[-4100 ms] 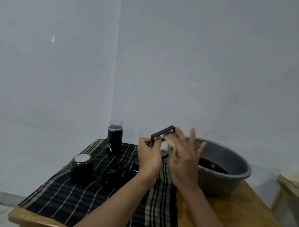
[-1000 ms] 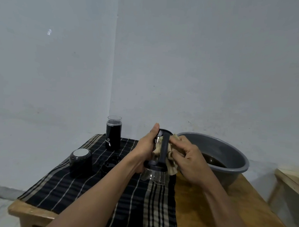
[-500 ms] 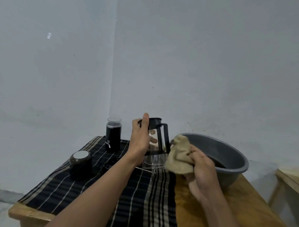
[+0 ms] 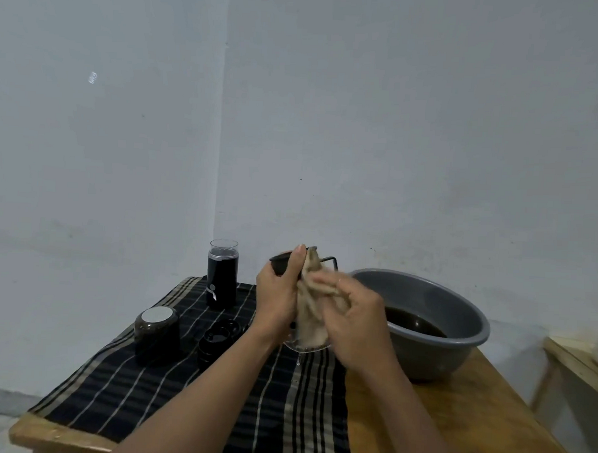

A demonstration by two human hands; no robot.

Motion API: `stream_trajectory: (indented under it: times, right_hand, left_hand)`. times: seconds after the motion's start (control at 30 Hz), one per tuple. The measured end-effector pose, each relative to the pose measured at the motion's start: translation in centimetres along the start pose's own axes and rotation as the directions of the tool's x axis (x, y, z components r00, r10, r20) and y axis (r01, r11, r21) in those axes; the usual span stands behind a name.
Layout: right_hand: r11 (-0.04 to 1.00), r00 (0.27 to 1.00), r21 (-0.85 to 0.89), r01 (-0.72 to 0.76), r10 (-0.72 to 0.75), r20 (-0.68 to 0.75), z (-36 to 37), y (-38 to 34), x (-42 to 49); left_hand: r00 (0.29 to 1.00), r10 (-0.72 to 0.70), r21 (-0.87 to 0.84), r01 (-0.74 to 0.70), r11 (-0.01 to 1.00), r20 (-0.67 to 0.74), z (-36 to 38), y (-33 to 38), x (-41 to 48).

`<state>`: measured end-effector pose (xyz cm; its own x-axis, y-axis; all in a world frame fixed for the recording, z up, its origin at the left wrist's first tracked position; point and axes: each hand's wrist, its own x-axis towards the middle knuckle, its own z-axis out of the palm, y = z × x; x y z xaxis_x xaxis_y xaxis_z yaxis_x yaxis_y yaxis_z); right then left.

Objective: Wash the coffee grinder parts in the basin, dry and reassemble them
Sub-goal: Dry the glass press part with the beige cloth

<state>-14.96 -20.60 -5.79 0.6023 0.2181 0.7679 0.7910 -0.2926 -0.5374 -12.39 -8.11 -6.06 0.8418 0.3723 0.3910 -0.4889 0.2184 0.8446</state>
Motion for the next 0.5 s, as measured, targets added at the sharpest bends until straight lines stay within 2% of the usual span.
stream_trajectory:
  times: [0.03,0.07,0.13,0.2,0.27,0.33,0.4,0.43,0.5]
  right_hand:
    - [0.999,0.999,0.037,0.021,-0.023,0.049,0.0,-0.3,-0.2]
    - [0.998,0.998,0.002,0.065,-0.065,0.023,0.2,-0.4,-0.4]
    - [0.971,0.982,-0.208,0.118,-0.145,-0.119,0.7,-0.1,0.0]
    - [0.945,0.961,-0.327,-0.001,-0.09,-0.262,0.7,-0.6,1.4]
    - [0.931,0.949,-0.325,-0.163,0.058,-0.31,0.4,-1.0,2.8]
    - [0.937,0.943,-0.215,-0.275,0.219,-0.249,0.4,-1.4,3.1]
    - [0.949,0.947,-0.072,-0.305,0.295,-0.126,0.9,-2.2,2.2]
    - [0.958,0.957,-0.052,-0.282,0.277,-0.091,1.2,-2.5,1.5]
    - [0.972,0.977,-0.131,-0.194,0.18,-0.115,1.4,-2.5,1.0]
  left_hand:
    - [1.0,0.013,0.033,-0.012,0.999,-0.01,-0.3,0.0,0.3]
    - [1.0,0.026,0.06,-0.026,0.998,-0.005,-0.5,0.1,0.4]
    - [0.998,0.059,0.112,-0.062,0.992,0.034,-0.3,-0.1,0.4]
    - [0.996,0.077,0.148,-0.082,0.986,0.042,0.1,-0.4,0.1]
    - [0.993,0.115,0.172,-0.117,0.978,0.025,0.3,-0.2,-0.4]
    - [0.99,0.142,0.193,-0.139,0.971,-0.002,0.1,-0.1,-0.3]
    - [0.988,0.147,0.183,-0.138,0.973,-0.039,-0.3,0.0,-0.1]
    - [0.99,0.128,0.165,-0.118,0.979,-0.052,-0.5,-0.1,0.1]
    - [0.993,0.107,0.116,-0.102,0.988,-0.044,-0.6,-0.2,-0.1]
